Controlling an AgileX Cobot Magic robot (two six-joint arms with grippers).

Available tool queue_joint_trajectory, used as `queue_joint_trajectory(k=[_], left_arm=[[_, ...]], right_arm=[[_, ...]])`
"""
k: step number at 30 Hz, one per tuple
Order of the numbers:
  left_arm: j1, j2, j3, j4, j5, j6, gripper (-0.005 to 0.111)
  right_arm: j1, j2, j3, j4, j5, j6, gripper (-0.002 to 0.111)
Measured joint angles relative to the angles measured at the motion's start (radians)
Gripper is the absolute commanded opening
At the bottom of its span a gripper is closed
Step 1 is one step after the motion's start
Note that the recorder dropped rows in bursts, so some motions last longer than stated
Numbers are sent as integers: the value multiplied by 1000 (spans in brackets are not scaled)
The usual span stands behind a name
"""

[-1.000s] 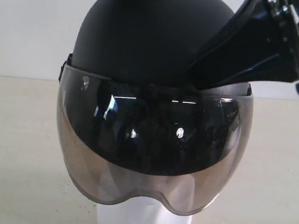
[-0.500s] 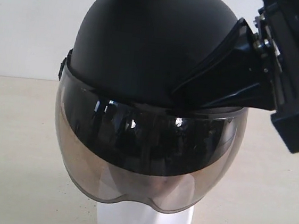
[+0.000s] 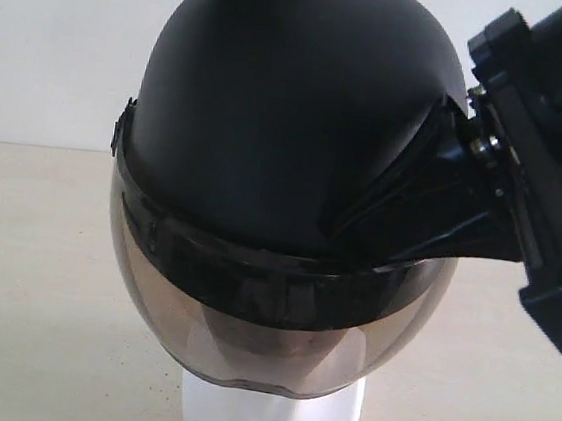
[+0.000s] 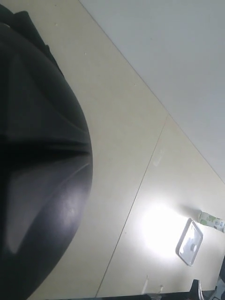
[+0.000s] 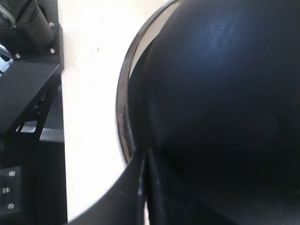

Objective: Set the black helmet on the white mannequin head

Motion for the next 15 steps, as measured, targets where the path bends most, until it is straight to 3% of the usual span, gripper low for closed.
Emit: queue_joint_trajectory(k=[7,9,11,13,15], left_arm=[[0,0,0,0,0,-2,4],[2,0,0,0,0,-2,4],[8,0,0,0,0,-14,4],[14,2,0,-2,2,-21,4],[17,2,0,-11,2,-21,4]], right_arm=[[0,-11,2,-7,-9,-9,0],[0,-66,3,-33,-101,26,0],[0,-139,3,-237,-232,239,0],[0,-183,12,-621,-261,715,0],[0,-185,53,-813,-260,965,0]])
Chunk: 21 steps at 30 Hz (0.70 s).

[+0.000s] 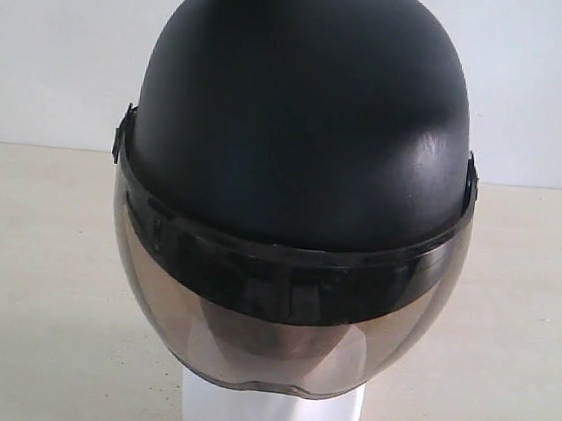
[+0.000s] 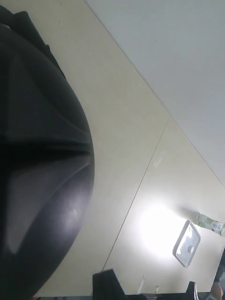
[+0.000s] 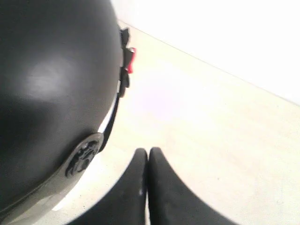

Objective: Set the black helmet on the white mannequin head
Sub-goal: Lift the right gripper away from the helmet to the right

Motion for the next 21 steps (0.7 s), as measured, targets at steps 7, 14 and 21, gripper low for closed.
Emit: queue_joint_trajectory(k=[7,14,21], left_arm=[[2,4,0,-20,2,-2,4],[2,4,0,-20,6,-2,4],[2,4,0,-27,8,-2,4]], right_arm=[[-174,9,52,223,-92,87,0],[-301,23,52,664,-54,-258,0],[-305,31,55,599,-36,-221,0]])
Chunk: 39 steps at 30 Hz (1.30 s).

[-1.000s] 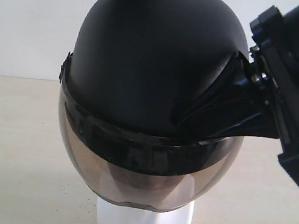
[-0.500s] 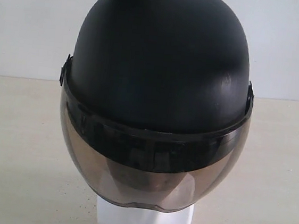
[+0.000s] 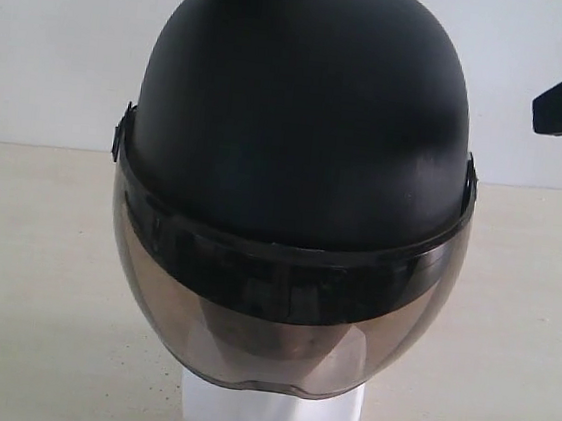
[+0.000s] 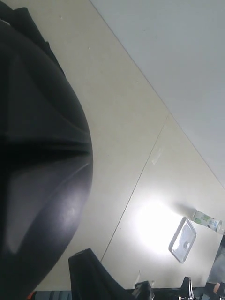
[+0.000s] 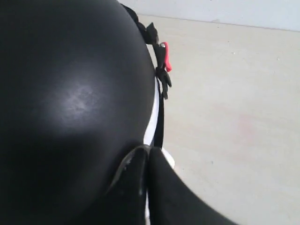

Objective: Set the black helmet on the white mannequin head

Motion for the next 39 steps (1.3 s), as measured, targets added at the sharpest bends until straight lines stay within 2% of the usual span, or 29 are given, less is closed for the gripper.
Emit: queue_joint_trajectory(k=[3,7,11,16,21,25,30,33,35,39], left_arm=[[2,2,0,-8,2,0,4],[2,2,0,-13,6,2,4],[2,2,0,-17,6,4,4],[4,4,0,-24,8,5,4],[4,4,0,-25,8,5,4],[4,4,0,-25,8,8,4],[8,-55,9,-1,8,14,4],[41,-130,9,4,8,14,4],[59,-180,9,42,13,14,4],[61,-324,12,271,32,-114,4]], right_arm=[[0,11,0,13,-30,15,0],[-1,17,0,53,20,-15,0],[-7,17,0,12,-33,15,0],[-8,17,2,27,89,13,0],[-8,41,2,6,-3,18,0],[-8,85,4,29,93,-29,0],[-8,-5,4,31,-38,-53,0],[-8,-61,4,-35,-67,-56,0],[-8,-88,4,-65,-89,-58,0],[-8,-154,4,-95,-165,-125,0]])
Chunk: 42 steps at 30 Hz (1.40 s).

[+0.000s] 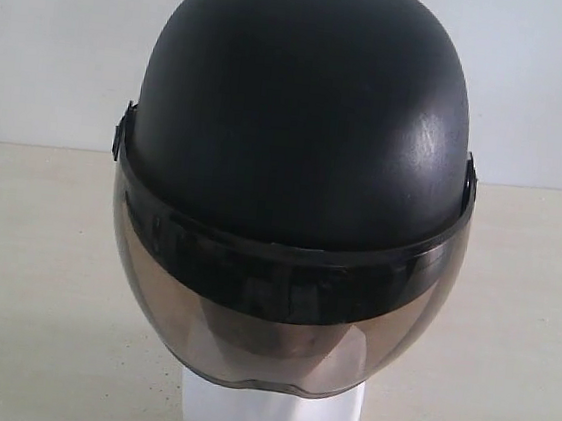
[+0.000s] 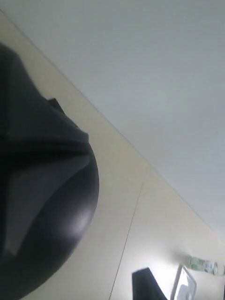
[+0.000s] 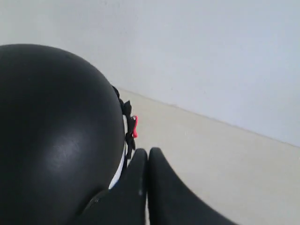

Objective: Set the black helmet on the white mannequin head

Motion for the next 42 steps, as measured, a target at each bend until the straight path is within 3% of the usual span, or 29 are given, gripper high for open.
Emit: queue_joint_trajectory(k=[5,12,23,32,36,42], left_arm=[[2,-216,107,121,-30,-89,4],[2,-538,353,214,-189,-188,4],[2,-1056,769,665,-302,-648,4],[9,-1324,896,942,-137,-898,4],[57,-1327,914,996,-28,-934,4],[145,-1327,923,1004,-71,-939,4]], right_arm=[[0,-94,0,-2,-33,-32,0],[0,-238,33,-2,-75,-87,0],[0,-558,445,44,-346,-108,0],[0,-720,642,109,-387,-116,0],[0,-753,687,157,-367,-169,0],[0,-760,693,234,-341,-285,0]])
